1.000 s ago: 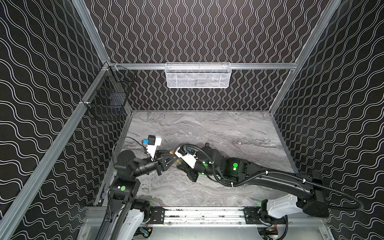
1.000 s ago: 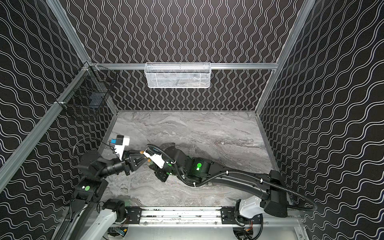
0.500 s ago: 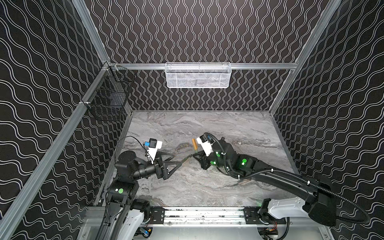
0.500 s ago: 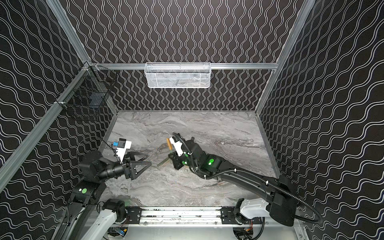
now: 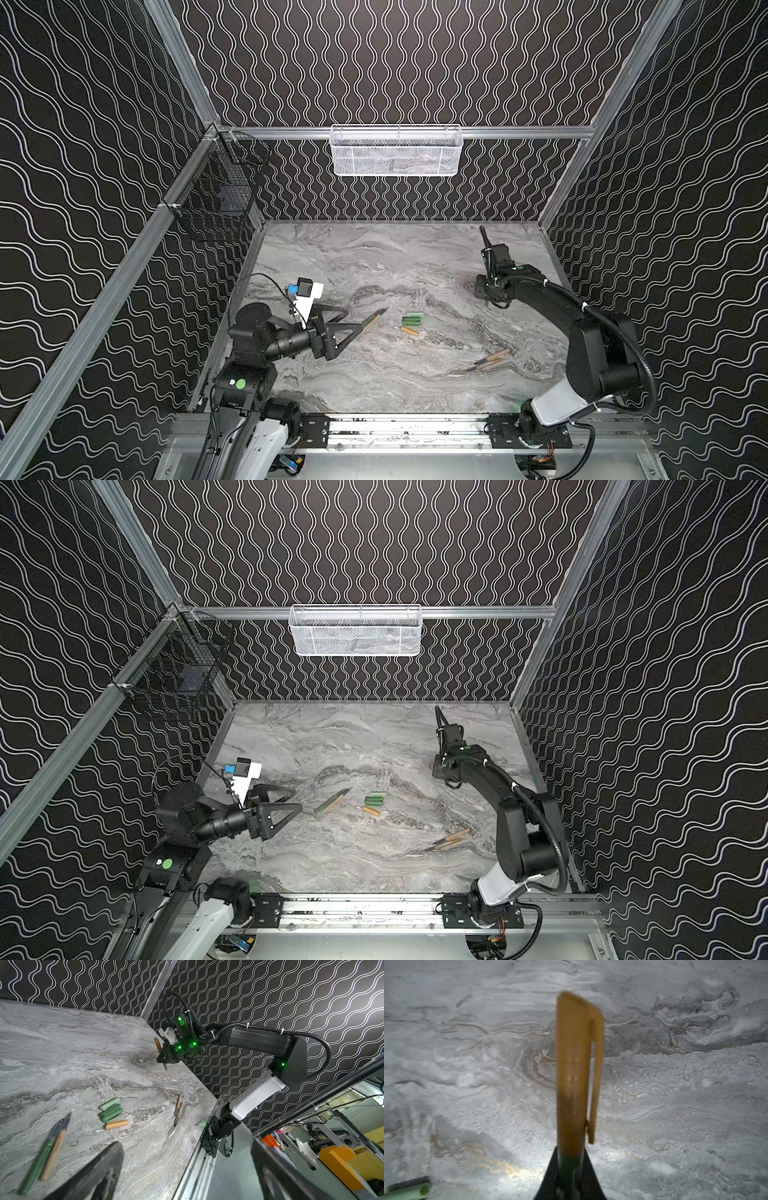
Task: Insert the pens into the pen caps
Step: 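Carry the capped green pen farther from the robot and lower it to the table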
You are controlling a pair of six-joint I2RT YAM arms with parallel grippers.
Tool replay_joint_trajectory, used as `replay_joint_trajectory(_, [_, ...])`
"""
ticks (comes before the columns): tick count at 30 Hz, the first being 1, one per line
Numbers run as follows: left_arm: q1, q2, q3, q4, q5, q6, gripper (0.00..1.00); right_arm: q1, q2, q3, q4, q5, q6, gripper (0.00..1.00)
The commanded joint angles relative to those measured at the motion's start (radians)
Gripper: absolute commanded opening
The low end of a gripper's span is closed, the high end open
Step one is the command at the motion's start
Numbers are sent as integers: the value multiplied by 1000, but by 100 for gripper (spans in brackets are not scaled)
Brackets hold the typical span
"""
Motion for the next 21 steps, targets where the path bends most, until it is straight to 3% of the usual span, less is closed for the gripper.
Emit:
replay_joint_trajectory(1, [2,1,2,20,-4,11,99,-33,98,64,-84,64,-78,4])
replay_joint_trajectory(7, [2,-8,3,15,-8,13,98,-51,256,150,-152,187,-149,9])
replay_joint_trajectory(12, [2,1,4,16,-9,15,99,-50,312,168,-155,210,-197,15])
replay_joint_trajectory(21, [4,3,2,15,-10,15,99,-50,247,158,-156,180,-211,45])
